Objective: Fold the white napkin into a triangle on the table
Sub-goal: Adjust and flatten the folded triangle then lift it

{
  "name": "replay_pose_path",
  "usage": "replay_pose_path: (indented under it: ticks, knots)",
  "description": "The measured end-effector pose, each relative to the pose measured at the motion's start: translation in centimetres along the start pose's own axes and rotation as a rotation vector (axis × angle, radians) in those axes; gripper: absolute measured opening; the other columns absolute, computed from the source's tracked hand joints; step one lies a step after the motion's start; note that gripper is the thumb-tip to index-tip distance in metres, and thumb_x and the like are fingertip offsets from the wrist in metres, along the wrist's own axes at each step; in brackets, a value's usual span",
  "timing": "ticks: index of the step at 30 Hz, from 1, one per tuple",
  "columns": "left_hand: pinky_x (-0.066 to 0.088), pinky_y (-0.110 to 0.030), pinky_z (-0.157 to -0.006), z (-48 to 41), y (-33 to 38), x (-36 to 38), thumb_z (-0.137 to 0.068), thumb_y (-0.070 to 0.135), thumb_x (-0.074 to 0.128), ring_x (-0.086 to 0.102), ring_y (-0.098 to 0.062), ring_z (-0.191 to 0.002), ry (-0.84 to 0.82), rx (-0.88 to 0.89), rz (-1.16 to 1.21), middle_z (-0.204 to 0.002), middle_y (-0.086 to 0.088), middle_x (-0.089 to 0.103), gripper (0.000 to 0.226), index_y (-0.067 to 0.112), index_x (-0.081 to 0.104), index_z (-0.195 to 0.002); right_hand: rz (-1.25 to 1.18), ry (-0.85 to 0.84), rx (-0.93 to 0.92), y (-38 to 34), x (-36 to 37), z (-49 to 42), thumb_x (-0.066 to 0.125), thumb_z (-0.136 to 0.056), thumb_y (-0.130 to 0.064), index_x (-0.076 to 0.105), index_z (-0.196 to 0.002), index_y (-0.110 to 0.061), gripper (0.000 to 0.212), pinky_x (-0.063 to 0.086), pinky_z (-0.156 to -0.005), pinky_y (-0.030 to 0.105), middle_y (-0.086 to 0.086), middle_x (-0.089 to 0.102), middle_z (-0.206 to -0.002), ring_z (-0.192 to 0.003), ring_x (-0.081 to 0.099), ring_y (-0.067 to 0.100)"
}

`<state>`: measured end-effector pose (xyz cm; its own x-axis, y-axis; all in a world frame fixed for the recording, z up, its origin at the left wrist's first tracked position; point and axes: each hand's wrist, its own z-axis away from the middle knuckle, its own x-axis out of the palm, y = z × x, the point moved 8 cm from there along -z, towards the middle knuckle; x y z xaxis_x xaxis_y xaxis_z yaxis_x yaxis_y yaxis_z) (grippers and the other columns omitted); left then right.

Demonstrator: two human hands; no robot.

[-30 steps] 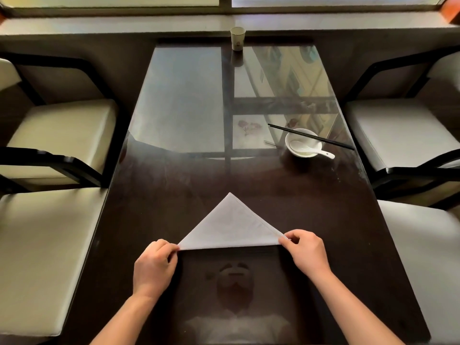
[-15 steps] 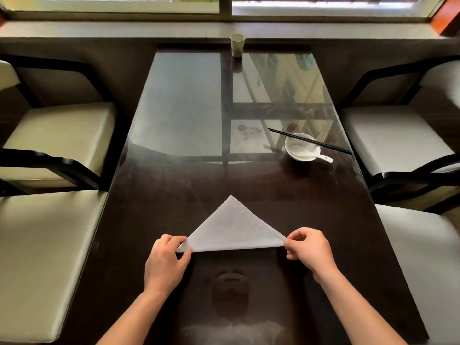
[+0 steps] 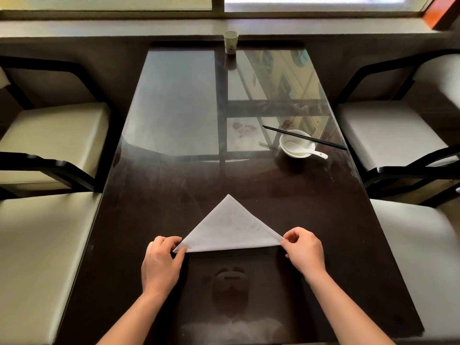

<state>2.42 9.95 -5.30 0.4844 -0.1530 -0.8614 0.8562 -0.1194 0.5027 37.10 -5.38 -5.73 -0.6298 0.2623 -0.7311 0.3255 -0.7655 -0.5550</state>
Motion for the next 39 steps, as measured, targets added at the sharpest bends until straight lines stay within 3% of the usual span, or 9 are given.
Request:
replay_pose_path:
  ticks: [3,6,10,14,20,23,30,35,39]
  knots:
    - [0.051,-0.036,-0.062,0.4,0.5,0.0,-0.082,0.017,0.077,0.058,-0.022,-0.089,0.020,0.054,-0.025,-0.095,-0.001,0.062,0.031,0.014,0.070,-0.112,-0.137,-0.027,-0.018,0.5,0.1,0.2,0.076,-0.083,-0.018,0.069,-0.087,-0.025,0.010,0.061,-0.076,0.045,-0.002,0.068,-0.084,-0.072,0.070,0.020]
    - [0.053,-0.045,-0.084,1.7,2.3,0.2,-0.083,0.014,0.070,0.060,-0.031,-0.105,0.044,0.315,-0.101,-0.117,-0.010,0.062,0.038,0.009,0.066,-0.121,-0.158,0.042,-0.105,0.6,-0.8,1.3,0.079,-0.082,-0.015,0.070,-0.108,-0.018,0.028,0.057,-0.076,0.038,-0.004,0.064,-0.094,-0.076,0.065,0.017]
    - [0.023,-0.050,-0.117,4.4,4.0,2.6,-0.092,0.040,0.048,0.026,-0.029,-0.148,-0.109,0.637,-0.271,-0.158,-0.010,0.034,0.057,0.022,0.045,-0.146,0.217,0.310,-0.633,-2.9,-0.4,6.5,0.077,-0.081,-0.012,0.069,-0.120,-0.012,0.039,0.048,-0.087,0.035,0.002,0.068,-0.119,-0.104,0.062,0.027]
    - [0.013,-0.056,-0.117,5.1,3.2,5.0,-0.094,0.062,0.037,0.005,-0.029,-0.152,-0.244,0.620,-0.432,-0.166,-0.007,0.013,0.067,0.036,0.023,-0.154,0.470,0.063,-1.002,-6.8,7.4,11.5,0.060,-0.089,-0.049,0.058,-0.139,-0.016,0.060,0.029,-0.111,0.044,-0.001,0.050,-0.151,-0.142,0.043,0.025]
    - [0.012,-0.056,-0.116,4.8,2.1,6.1,-0.095,0.067,0.025,0.004,-0.029,-0.153,-0.281,0.585,-0.510,-0.166,-0.007,0.007,0.072,0.031,0.014,-0.157,0.673,-0.220,-0.960,-8.0,14.0,11.0,0.022,-0.095,-0.074,0.017,-0.158,-0.014,0.088,-0.002,-0.118,0.048,0.000,0.006,-0.168,-0.154,-0.005,0.020]
    - [0.013,-0.056,-0.116,4.8,1.8,6.3,-0.095,0.069,0.025,0.004,-0.028,-0.153,-0.294,0.574,-0.516,-0.166,-0.007,0.006,0.075,0.028,0.014,-0.157,0.740,-0.260,-0.984,-7.5,14.4,9.8,0.017,-0.092,-0.079,0.002,-0.159,-0.014,0.095,-0.009,-0.119,0.050,0.000,-0.010,-0.167,-0.151,-0.021,0.016]
    - [0.015,-0.056,-0.117,4.8,1.9,6.4,-0.093,0.070,0.027,0.006,-0.029,-0.152,-0.307,0.555,-0.510,-0.166,-0.008,0.008,0.077,0.028,0.018,-0.156,0.797,-0.145,-0.853,-3.8,8.2,4.9,0.026,-0.089,-0.082,0.028,-0.155,-0.007,0.100,0.010,-0.117,0.049,0.008,0.015,-0.166,-0.153,0.010,0.025]
    - [0.015,-0.056,-0.117,4.9,2.1,6.2,-0.093,0.069,0.027,0.006,-0.028,-0.153,-0.305,0.552,-0.516,-0.166,-0.007,0.007,0.076,0.029,0.017,-0.156,0.807,-0.122,-0.722,0.0,5.0,3.4,0.023,-0.090,-0.082,0.014,-0.158,-0.011,0.099,0.008,-0.119,0.049,0.003,0.003,-0.168,-0.154,0.005,0.025]
    - [0.015,-0.056,-0.117,4.9,2.0,6.1,-0.094,0.069,0.029,0.007,-0.027,-0.152,-0.312,0.553,-0.511,-0.166,-0.007,0.008,0.076,0.028,0.016,-0.157,0.797,-0.062,-0.671,-0.4,4.3,3.6,0.025,-0.092,-0.079,0.021,-0.156,-0.009,0.095,0.012,-0.117,0.051,0.005,0.011,-0.167,-0.153,0.013,0.027]
